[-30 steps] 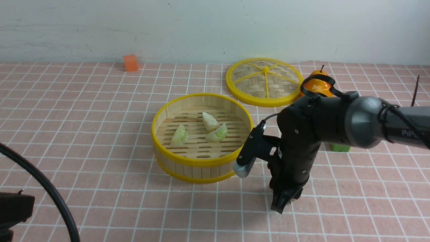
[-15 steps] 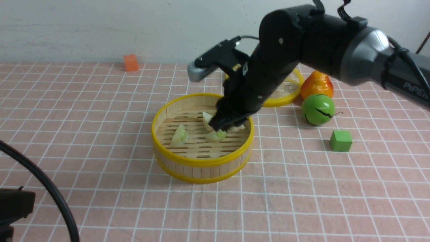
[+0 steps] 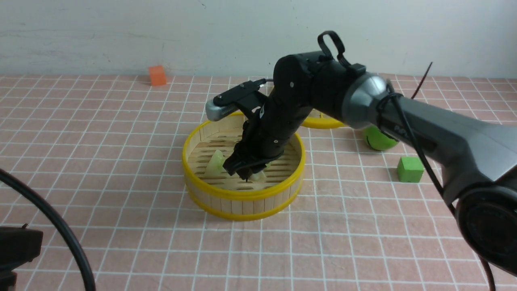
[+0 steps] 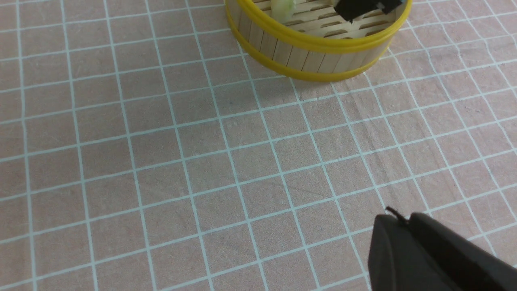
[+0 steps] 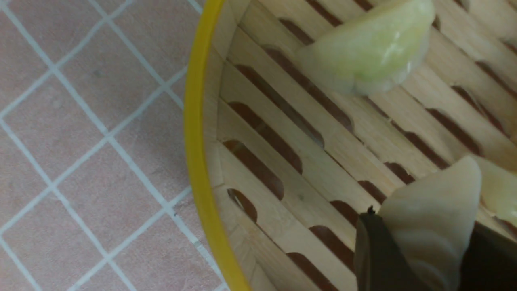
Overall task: Put the dumplings into the steamer on the table with the pink tablecloth.
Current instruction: 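Place the dumpling in the bamboo steamer basket with the right gripper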
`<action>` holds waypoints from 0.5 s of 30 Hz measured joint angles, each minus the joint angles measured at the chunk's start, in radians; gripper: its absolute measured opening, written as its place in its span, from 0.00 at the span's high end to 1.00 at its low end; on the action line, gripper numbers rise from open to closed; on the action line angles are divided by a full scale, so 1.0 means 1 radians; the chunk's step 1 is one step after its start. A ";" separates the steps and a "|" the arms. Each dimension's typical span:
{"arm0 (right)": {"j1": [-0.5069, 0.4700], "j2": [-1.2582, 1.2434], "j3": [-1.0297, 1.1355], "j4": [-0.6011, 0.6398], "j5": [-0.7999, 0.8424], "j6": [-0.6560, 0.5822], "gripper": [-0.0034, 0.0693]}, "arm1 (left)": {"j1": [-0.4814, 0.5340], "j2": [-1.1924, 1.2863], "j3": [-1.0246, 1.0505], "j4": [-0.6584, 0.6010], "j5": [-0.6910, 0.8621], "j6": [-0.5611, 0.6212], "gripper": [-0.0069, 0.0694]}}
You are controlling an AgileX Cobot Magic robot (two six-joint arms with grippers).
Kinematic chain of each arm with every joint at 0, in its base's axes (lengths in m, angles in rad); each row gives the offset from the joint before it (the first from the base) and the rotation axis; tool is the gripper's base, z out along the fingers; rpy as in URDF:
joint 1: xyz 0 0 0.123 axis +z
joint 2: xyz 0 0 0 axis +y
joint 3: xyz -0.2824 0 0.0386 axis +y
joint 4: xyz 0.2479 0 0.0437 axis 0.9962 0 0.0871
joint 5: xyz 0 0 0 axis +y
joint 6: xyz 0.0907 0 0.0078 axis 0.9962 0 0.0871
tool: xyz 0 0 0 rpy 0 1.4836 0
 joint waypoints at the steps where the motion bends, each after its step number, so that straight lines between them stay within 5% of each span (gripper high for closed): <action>1: 0.000 0.002 0.000 0.000 0.000 0.000 0.68 | 0.000 0.000 0.000 0.000 0.000 0.000 0.87; 6: 0.000 0.028 -0.003 -0.012 -0.001 -0.002 0.66 | 0.000 0.000 0.000 0.000 0.001 0.000 0.86; 15: 0.000 0.022 -0.041 -0.053 0.041 -0.021 0.31 | 0.000 0.000 0.000 0.002 0.033 -0.001 0.85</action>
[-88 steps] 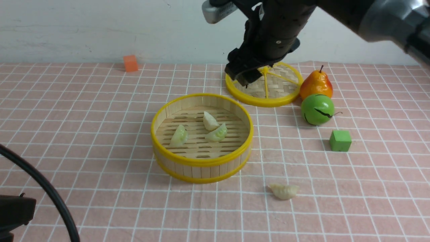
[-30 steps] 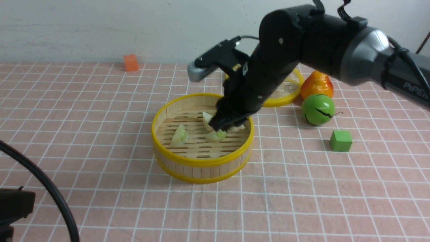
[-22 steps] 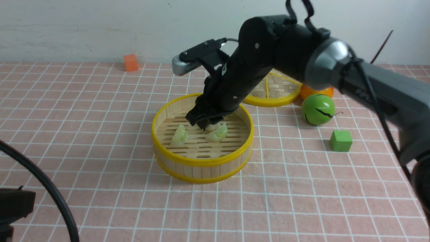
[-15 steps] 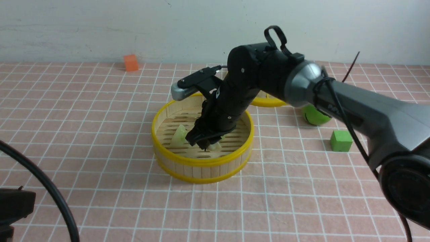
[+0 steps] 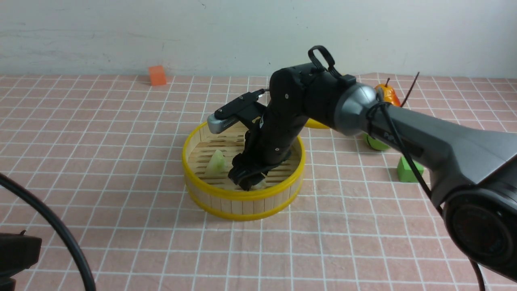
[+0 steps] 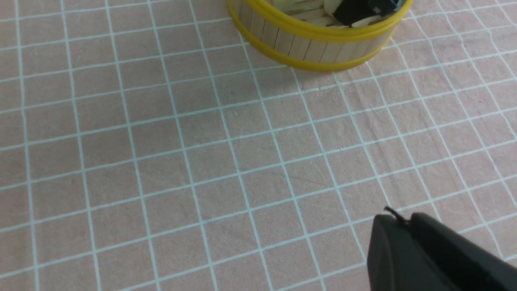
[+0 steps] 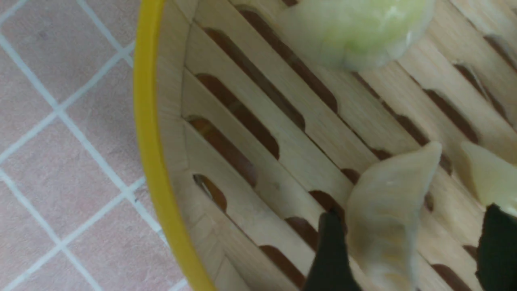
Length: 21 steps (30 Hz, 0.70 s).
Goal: Put the dumplings into the steamer on the table with the pink tablecloth.
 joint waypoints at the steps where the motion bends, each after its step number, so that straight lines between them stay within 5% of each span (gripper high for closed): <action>1: 0.000 -0.010 -0.023 -0.002 0.032 -0.001 0.29 | 0.000 0.000 0.000 0.002 0.008 -0.001 0.85; 6: 0.000 -0.094 -0.141 -0.016 0.167 -0.014 0.39 | 0.000 -0.026 0.023 0.005 0.054 -0.005 0.84; 14: 0.000 -0.345 -0.152 -0.060 0.246 -0.012 0.95 | 0.000 -0.312 0.275 0.007 -0.064 -0.021 0.84; 21: 0.000 -0.642 0.085 -0.057 0.248 -0.005 0.98 | 0.000 -0.491 0.409 0.006 -0.277 -0.023 0.84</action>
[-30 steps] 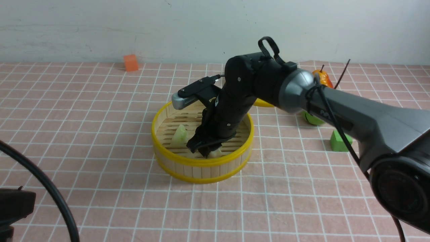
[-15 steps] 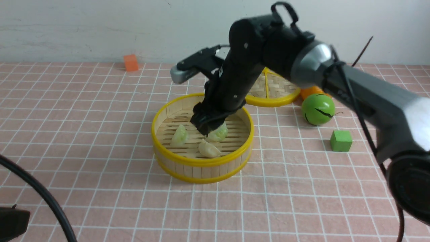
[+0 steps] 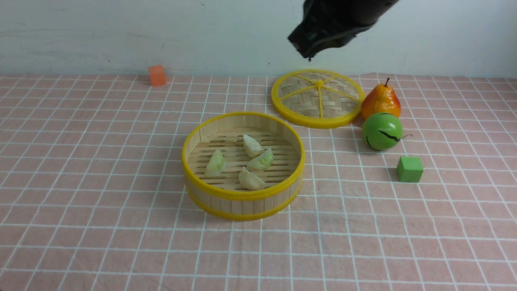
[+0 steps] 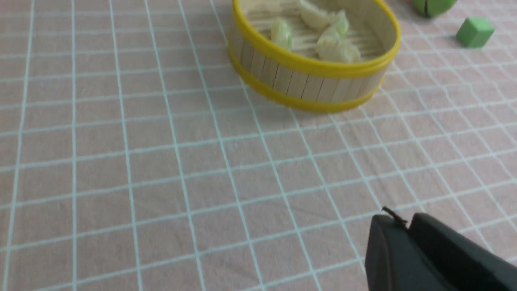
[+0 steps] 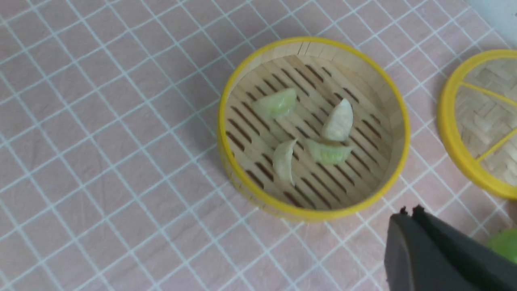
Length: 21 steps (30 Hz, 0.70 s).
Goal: Put the dumplings into the steamer on the table with the pink tablecloth.
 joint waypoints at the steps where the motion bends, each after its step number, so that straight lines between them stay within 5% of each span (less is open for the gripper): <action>1: 0.000 -0.010 0.011 0.000 0.000 0.000 0.98 | 0.000 -0.002 0.002 0.000 -0.004 0.000 0.84; 6: 0.000 -0.275 0.349 0.014 -0.039 0.000 0.98 | 0.000 -0.012 0.009 0.000 -0.028 0.000 0.83; 21: 0.000 -0.953 1.142 0.078 -0.616 0.001 0.97 | 0.000 -0.012 0.009 -0.012 -0.030 -0.001 0.80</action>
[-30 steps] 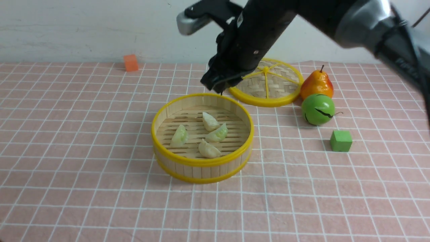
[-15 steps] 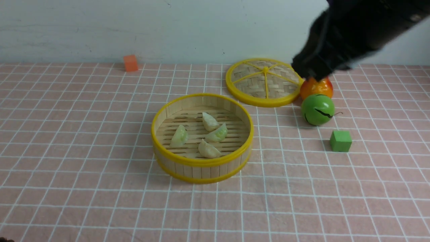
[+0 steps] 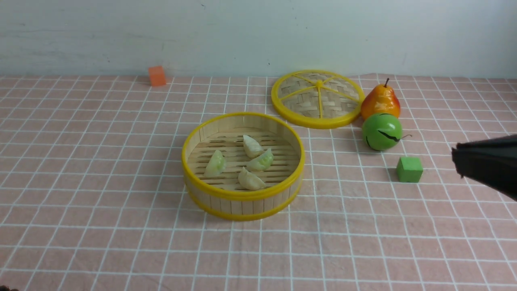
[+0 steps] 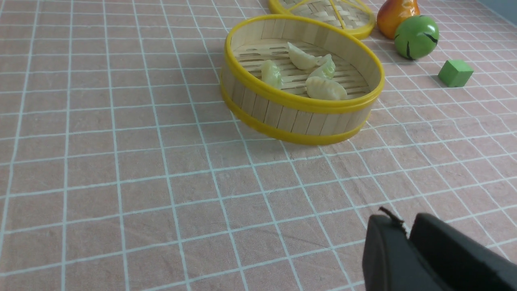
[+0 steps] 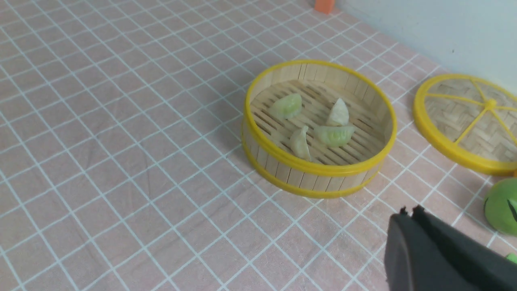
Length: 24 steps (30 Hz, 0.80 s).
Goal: Put the dumplings into the steamer on the table with the pink tablecloth.
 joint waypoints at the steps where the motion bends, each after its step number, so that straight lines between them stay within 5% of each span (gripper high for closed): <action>1: 0.000 -0.005 0.004 0.000 0.000 0.000 0.97 | 0.000 0.000 0.000 0.000 0.000 0.000 0.80; 19: 0.000 -0.138 0.116 0.015 0.080 0.000 0.96 | 0.000 0.000 0.000 0.000 0.000 -0.002 0.78; 24: -0.011 -0.216 0.265 0.026 -0.093 0.015 0.98 | 0.000 0.000 0.000 0.000 0.000 -0.002 0.78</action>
